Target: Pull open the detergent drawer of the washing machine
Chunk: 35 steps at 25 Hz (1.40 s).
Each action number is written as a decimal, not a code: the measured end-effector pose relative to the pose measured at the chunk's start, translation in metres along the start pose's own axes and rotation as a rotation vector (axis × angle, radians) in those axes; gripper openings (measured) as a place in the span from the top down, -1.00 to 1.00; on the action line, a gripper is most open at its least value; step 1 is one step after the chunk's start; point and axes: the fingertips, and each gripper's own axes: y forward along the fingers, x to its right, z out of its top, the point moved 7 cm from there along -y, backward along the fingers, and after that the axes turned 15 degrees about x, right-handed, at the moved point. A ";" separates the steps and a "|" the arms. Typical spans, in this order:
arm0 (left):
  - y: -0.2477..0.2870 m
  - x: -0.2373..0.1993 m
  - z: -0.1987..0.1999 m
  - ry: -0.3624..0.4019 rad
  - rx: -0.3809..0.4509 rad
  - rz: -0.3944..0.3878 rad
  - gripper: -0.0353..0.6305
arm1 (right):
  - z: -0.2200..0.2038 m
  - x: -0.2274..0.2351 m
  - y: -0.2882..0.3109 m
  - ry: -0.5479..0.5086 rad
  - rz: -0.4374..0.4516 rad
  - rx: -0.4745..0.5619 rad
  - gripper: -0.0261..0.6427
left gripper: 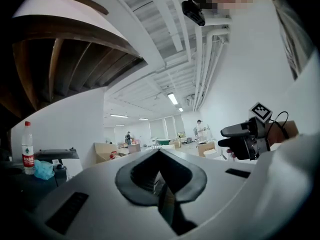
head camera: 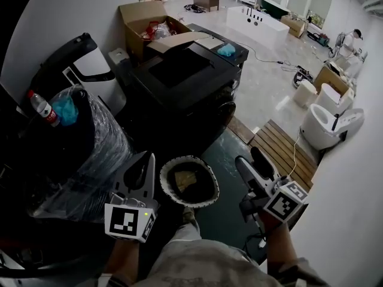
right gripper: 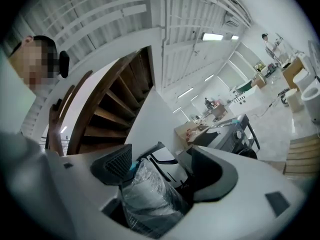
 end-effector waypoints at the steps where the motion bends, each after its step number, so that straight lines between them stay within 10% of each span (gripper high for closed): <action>1: 0.009 -0.008 -0.007 0.001 -0.003 -0.003 0.84 | -0.007 0.008 0.013 0.011 -0.011 -0.009 -0.15; 27: 0.148 -0.125 -0.207 -0.070 -0.163 -0.001 0.84 | -0.209 0.215 0.213 0.550 -0.272 -0.119 -0.16; 35: 0.161 -0.121 -0.267 -0.105 -0.216 0.049 0.84 | -0.258 0.264 0.239 0.671 -0.219 -0.139 -0.16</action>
